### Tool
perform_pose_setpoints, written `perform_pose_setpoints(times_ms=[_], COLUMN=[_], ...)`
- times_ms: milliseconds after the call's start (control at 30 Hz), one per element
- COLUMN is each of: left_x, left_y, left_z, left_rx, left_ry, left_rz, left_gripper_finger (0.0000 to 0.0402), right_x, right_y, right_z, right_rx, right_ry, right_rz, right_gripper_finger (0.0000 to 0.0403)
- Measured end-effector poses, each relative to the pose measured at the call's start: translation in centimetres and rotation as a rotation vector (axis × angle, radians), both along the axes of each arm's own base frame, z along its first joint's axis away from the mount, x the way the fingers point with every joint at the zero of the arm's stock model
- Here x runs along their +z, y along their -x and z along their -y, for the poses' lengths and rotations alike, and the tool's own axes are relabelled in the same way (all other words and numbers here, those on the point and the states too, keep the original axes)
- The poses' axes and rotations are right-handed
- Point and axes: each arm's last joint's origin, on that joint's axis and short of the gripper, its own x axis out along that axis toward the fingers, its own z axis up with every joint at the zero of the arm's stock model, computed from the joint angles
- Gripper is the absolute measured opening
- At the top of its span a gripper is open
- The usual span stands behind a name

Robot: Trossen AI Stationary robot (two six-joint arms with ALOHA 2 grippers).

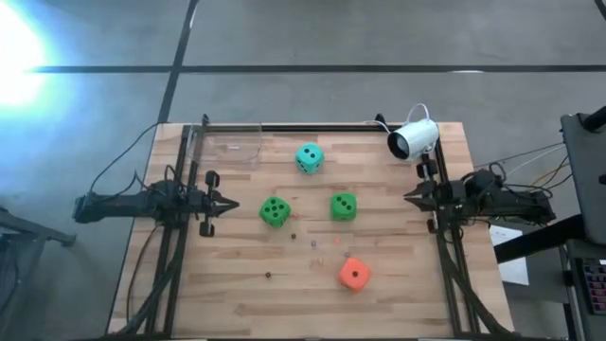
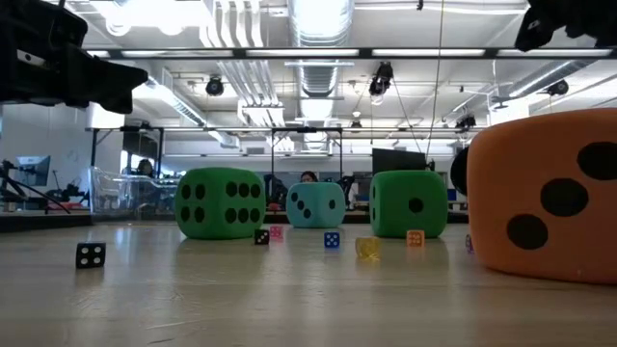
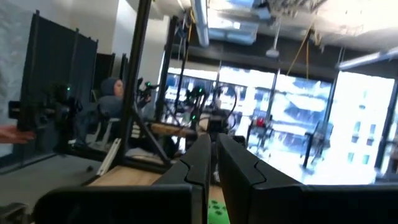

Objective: Pick & Place Dice
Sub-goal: Put the left large green die into the transparent bin

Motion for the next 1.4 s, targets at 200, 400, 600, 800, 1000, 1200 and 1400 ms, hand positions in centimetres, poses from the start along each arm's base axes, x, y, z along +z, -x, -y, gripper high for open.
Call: perform_pose_setpoints(times_ms=[200,400,600,800,1000,1200,1400], left_x=[0.0,0.0,0.0,0.0,0.0,0.2,1.2], left_y=[0.0,0.0,0.0,0.0,0.0,0.0,0.1], left_z=[0.0,0.0,0.0,0.0,0.0,0.0,0.0], left_rx=[0.0,-0.001,0.0,-0.008,-0.015,-0.017,-0.03], left_ry=[0.0,0.0,0.001,0.125,0.38,0.423,0.385], left_rz=[0.0,0.0,0.0,-0.005,-0.017,-0.003,0.11], left_gripper_finger=[0.0022,0.0022,0.0022,0.0022,0.0022,0.002,0.0004], right_x=[3.2,6.4,8.9,9.6,9.0,8.5,8.5], right_y=[1.1,1.5,1.1,-0.4,-2.3,-3.6,-3.9], right_z=[0.0,0.0,0.1,0.3,0.3,0.3,0.3], right_rx=[0.023,0.027,-0.017,-0.102,-0.109,-0.116,-0.116], right_ry=[-0.097,-0.157,-0.139,-0.149,-0.141,-0.135,-0.138], right_rz=[-0.071,-0.183,-0.312,-0.442,-0.524,-0.581,-0.575], right_gripper_finger=[0.0027,0.0027,0.0027,0.0027,0.0027,0.0027,0.0027])
